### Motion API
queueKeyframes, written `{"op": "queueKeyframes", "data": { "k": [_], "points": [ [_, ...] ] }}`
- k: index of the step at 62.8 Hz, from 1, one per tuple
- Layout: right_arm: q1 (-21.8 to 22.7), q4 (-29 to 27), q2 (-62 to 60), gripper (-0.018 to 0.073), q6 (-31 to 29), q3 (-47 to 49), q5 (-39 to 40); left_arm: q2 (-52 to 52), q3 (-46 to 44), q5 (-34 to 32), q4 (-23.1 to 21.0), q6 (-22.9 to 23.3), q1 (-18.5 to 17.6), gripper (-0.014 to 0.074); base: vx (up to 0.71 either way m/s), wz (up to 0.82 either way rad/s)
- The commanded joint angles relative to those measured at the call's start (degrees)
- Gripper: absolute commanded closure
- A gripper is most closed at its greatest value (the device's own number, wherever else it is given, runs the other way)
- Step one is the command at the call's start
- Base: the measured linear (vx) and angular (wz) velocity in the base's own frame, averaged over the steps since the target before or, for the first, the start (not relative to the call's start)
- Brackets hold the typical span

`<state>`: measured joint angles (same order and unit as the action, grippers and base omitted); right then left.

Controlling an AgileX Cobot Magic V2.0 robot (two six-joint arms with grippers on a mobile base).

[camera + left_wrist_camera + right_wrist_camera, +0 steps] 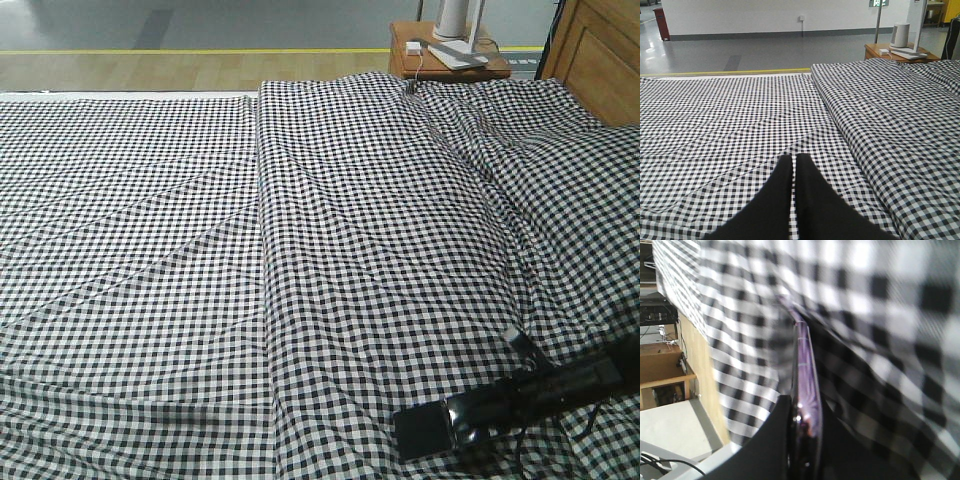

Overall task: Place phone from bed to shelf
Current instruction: 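Lift the black phone with the right gripper off the bed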

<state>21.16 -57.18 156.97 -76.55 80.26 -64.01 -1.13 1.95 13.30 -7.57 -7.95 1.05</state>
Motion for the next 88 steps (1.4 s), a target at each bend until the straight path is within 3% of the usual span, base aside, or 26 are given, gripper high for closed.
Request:
{"op": "queueKeyframes", "data": {
  "k": [1, 8, 25, 43, 63, 88],
  "points": [
    [0.17, -2.45, -6.27, 0.0565, -0.62, 0.61, -7.02, -0.27, 0.14, -4.19, -0.36, 0.22, -0.15, 0.0596, 0.00, 0.00],
    [0.17, -3.86, -9.52, 0.0564, -0.49, 0.61, -10.09, -0.27, 0.14, -4.19, -0.36, 0.22, -0.15, 0.0596, 0.00, 0.00],
    [-0.76, -4.87, -22.06, 0.0564, 9.77, 0.32, -10.02, -0.27, 0.14, -4.19, -0.36, 0.22, -0.15, 0.0596, 0.00, 0.00],
    [-3.96, -4.82, -38.12, 0.0564, 11.46, 0.32, -10.02, -0.27, 0.14, -4.19, -0.36, 0.22, -0.15, 0.0596, 0.00, 0.00],
    [-11.62, -4.82, -52.50, 0.0564, 11.93, 0.32, -10.02, -0.27, 0.14, -4.19, -0.36, 0.22, -0.15, 0.0596, 0.00, 0.00],
    [-25.34, -3.16, -63.73, 0.0564, 13.45, 0.32, -10.02, -0.27, 0.14, -4.19, -0.36, 0.22, -0.15, 0.0596, 0.00, 0.00]
  ]
}}
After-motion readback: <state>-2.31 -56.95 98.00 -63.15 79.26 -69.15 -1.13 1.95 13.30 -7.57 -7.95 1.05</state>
